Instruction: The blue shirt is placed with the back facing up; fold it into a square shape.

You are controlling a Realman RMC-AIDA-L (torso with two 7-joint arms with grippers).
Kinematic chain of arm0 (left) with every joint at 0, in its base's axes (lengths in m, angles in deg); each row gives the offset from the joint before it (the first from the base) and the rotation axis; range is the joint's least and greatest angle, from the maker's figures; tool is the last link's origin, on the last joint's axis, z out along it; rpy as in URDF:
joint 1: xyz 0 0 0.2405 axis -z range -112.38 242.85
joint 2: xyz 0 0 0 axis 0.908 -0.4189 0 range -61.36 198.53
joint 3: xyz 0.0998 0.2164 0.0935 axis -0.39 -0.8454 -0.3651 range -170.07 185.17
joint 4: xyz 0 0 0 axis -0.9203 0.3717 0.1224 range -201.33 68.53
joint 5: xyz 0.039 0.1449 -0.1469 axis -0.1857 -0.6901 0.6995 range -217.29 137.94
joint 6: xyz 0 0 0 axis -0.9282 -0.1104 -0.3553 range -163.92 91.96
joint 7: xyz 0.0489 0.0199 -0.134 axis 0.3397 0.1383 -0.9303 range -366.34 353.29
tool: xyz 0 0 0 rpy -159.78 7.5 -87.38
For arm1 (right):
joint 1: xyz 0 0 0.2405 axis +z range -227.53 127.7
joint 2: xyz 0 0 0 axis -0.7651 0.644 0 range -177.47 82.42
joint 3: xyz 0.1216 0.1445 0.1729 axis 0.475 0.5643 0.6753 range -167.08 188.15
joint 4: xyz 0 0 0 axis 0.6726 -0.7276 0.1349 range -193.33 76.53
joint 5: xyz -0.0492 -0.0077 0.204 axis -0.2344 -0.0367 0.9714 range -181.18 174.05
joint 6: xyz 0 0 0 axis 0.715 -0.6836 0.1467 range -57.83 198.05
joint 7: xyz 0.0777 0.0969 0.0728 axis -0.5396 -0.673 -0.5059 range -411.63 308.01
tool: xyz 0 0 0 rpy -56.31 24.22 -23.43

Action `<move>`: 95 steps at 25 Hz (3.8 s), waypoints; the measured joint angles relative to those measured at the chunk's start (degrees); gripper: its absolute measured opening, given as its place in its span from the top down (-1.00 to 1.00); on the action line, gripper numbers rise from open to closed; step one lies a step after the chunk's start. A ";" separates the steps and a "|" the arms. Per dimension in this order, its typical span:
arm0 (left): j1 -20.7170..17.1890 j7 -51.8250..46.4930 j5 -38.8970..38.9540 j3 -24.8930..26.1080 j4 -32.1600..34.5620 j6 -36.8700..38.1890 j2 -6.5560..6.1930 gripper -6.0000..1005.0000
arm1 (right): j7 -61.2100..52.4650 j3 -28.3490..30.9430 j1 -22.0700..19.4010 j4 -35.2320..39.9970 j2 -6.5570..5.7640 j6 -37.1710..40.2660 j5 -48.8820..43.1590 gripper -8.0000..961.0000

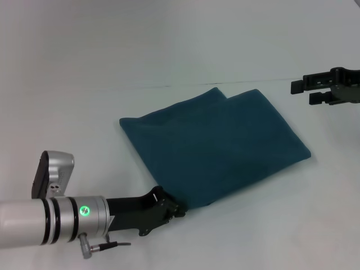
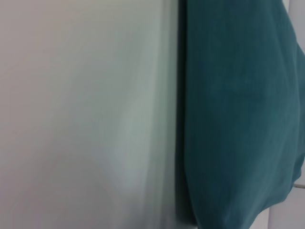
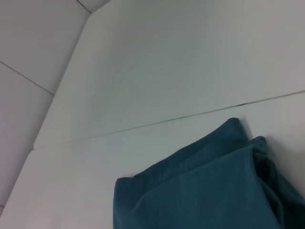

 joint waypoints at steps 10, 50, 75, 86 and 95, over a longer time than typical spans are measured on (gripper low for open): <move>-6.52 2.73 0.40 1.38 4.76 6.28 -0.19 0.88 | -0.45 0.00 -0.79 -0.11 0.13 0.15 -0.06 -0.68; -16.31 14.01 -6.71 20.23 21.04 25.64 -3.67 0.35 | 11.94 0.23 -2.39 -0.87 1.08 2.71 4.68 -0.68; -8.33 48.24 -13.39 12.16 28.17 38.32 -5.83 -0.29 | 44.39 -8.79 -4.97 1.03 14.48 14.58 5.77 -0.68; -7.20 47.68 -14.32 9.83 32.40 37.36 -2.97 -0.68 | 44.52 -10.30 -4.77 0.97 14.05 13.36 5.46 -0.68; -5.99 45.82 -13.95 9.57 31.82 35.03 -2.96 -0.67 | 44.44 -12.31 -4.65 0.99 14.12 13.08 5.64 -0.68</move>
